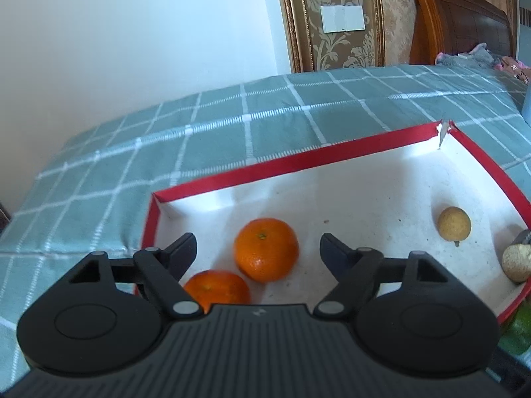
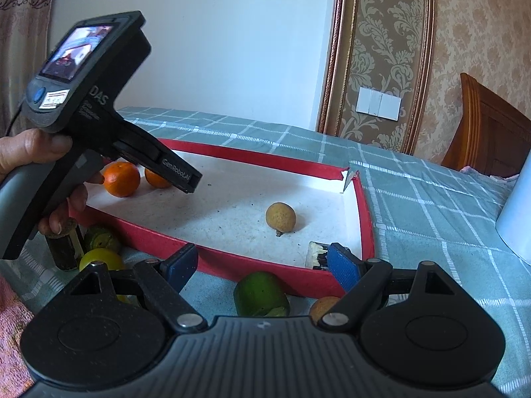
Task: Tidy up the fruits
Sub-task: 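Carry the mandarin into the tray and lower it beside the other orange, then move the right gripper to the green cucumber piece and grasp it, then carry the cucumber piece into the tray and open the right gripper, then move the left gripper to the dark log piece and grasp it, then carry the log piece into the tray and open the left gripper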
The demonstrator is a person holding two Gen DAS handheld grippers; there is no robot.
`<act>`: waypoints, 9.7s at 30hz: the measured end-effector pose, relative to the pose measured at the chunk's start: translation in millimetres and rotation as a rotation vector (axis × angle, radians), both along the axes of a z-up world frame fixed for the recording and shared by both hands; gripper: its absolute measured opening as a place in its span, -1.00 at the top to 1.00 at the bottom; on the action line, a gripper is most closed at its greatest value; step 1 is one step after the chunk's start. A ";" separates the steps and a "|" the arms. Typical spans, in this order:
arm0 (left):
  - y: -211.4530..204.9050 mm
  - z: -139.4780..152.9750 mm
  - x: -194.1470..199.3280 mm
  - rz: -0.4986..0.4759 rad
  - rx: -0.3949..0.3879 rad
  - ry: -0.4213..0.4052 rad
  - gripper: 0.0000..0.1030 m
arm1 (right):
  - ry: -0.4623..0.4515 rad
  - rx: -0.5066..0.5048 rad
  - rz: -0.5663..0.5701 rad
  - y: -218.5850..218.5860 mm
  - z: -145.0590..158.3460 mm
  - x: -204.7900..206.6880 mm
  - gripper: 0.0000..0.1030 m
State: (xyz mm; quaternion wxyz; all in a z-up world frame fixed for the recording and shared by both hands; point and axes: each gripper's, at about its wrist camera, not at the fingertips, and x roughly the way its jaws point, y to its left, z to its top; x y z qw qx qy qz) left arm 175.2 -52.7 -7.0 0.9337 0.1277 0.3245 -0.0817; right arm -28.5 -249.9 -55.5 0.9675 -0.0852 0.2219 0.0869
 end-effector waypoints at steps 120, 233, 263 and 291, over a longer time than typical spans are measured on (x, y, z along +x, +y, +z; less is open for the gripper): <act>104.4 -31.5 -159.8 0.010 -0.269 -0.007 -1.00 | 0.180 -0.120 -0.066 53.1 5.8 148.8 0.35; 48.3 16.8 -110.3 -0.062 -0.232 -0.109 0.42 | 0.063 0.078 0.011 -11.8 -3.9 -7.2 -0.76; 28.2 -13.2 -41.1 -0.062 -0.228 0.019 0.42 | 0.059 0.029 0.022 -3.6 -6.8 -9.2 -0.79; 25.9 -4.6 -85.4 -0.030 -0.102 -0.101 -0.47 | 0.060 0.030 0.022 -4.4 -6.7 -8.8 -0.82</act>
